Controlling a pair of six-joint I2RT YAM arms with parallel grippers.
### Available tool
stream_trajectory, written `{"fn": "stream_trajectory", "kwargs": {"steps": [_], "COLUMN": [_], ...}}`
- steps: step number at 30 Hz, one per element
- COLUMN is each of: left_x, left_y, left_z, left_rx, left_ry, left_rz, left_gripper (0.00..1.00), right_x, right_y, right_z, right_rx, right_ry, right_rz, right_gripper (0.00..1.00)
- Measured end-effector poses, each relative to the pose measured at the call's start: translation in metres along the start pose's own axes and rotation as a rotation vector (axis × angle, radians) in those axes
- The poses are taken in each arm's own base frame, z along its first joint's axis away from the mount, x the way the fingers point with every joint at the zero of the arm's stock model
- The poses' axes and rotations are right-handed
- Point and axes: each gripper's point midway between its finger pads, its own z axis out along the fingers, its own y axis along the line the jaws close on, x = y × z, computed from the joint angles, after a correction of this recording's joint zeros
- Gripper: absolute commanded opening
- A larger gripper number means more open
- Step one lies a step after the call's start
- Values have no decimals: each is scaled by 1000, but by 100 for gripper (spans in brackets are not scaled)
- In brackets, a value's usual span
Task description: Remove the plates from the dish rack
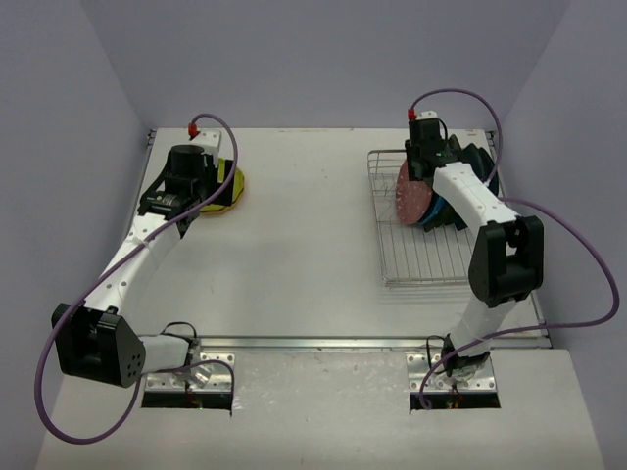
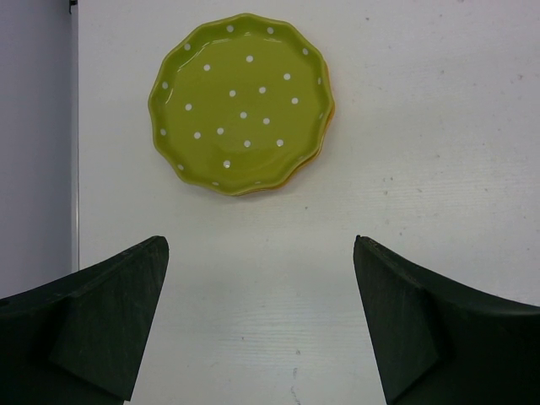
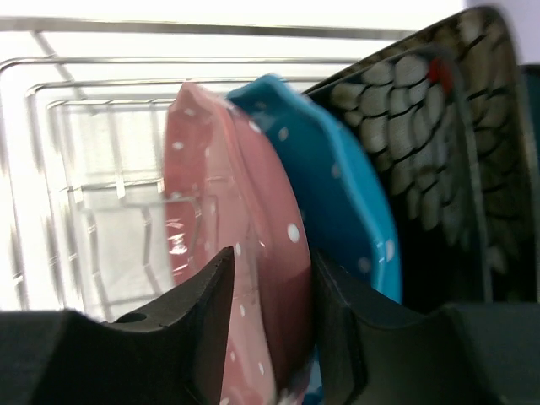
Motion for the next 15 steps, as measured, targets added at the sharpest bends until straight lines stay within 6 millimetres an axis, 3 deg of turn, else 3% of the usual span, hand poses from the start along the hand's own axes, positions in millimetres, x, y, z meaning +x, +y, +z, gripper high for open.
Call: {"fn": "stream_trajectory", "kwargs": {"steps": [4, 8, 11, 15], "left_x": [0, 0, 0, 0], "left_y": [-1, -1, -1, -1], "left_z": [0, 0, 0, 0], "left_rx": [2, 5, 5, 5], "left_ry": [0, -1, -1, -1], "left_rz": [-4, -5, -5, -5], "left_gripper": [89, 89, 89, 90], "right_x": [11, 16, 18, 18], "right_y": [19, 24, 23, 21], "right_z": [-7, -9, -9, -8], "right_rx": [-110, -140, -140, -134], "right_ry": [52, 73, 81, 88], "right_rz": [33, 49, 49, 52], "right_gripper": [33, 28, 19, 0]}}
